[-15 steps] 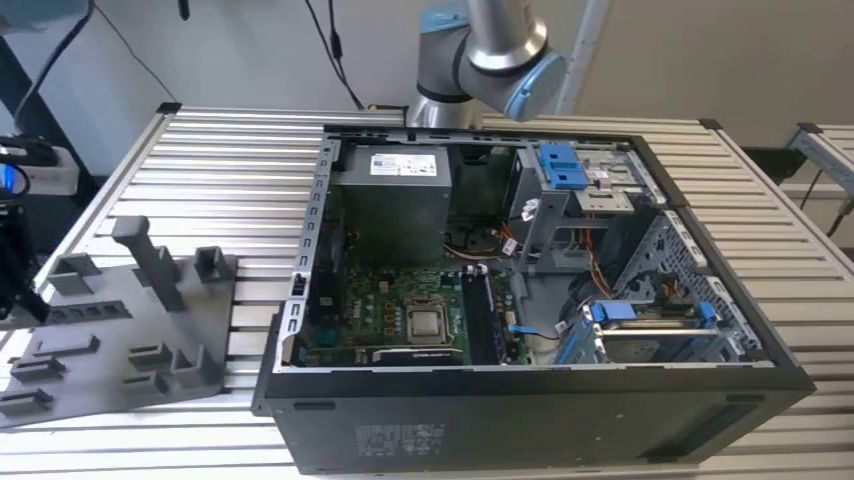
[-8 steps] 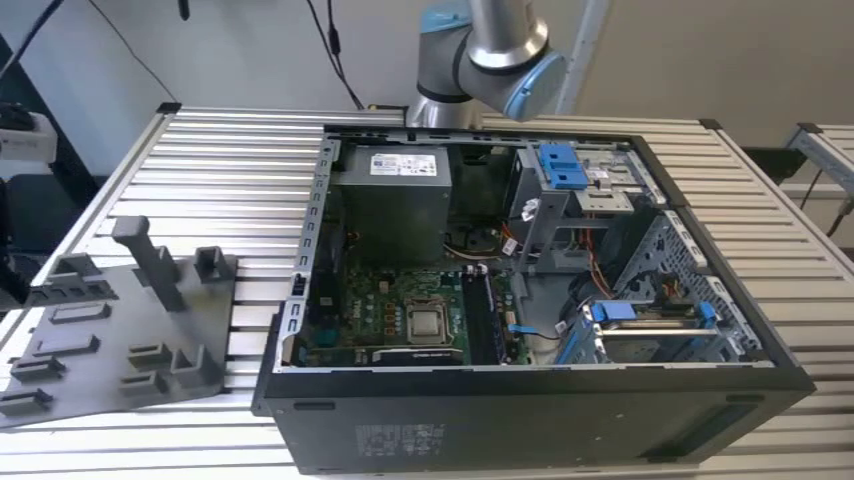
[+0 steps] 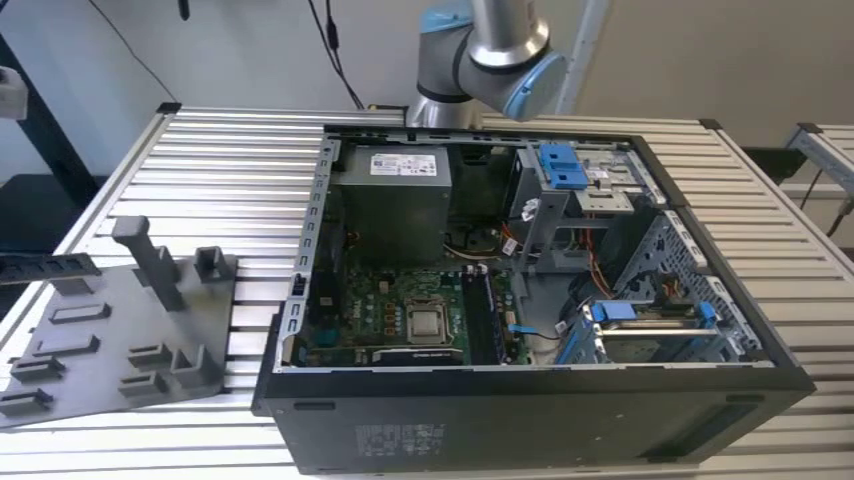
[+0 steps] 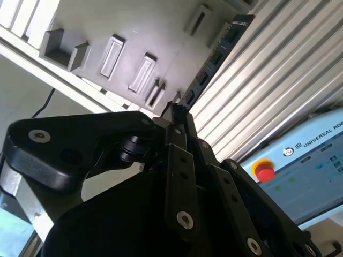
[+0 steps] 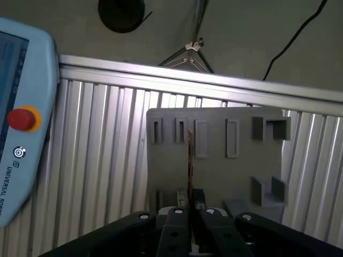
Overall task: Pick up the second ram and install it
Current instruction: 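Pick up the second ram and move it above second insertion slot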
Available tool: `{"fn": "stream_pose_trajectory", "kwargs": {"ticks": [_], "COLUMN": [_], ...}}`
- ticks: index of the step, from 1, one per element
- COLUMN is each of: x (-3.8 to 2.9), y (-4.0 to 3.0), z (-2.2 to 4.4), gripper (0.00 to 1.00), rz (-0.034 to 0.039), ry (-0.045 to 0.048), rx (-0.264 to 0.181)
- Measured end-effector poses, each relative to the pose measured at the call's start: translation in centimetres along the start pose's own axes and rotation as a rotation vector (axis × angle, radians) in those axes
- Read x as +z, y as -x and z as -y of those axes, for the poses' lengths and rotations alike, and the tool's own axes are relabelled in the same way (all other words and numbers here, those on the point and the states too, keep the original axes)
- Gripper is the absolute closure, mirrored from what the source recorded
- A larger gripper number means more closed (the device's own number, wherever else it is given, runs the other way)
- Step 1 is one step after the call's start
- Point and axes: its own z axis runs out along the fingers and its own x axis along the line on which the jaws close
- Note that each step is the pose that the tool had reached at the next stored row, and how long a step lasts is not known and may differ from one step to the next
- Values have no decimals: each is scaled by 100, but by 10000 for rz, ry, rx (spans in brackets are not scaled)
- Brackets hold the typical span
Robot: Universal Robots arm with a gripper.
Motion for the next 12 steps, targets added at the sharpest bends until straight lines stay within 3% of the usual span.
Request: {"fn": "stream_pose_trajectory", "kwargs": {"ticks": [12], "x": [-542], "y": [6], "z": [6], "gripper": [86], "rz": [0], "ry": [-1], "rx": [0]}}
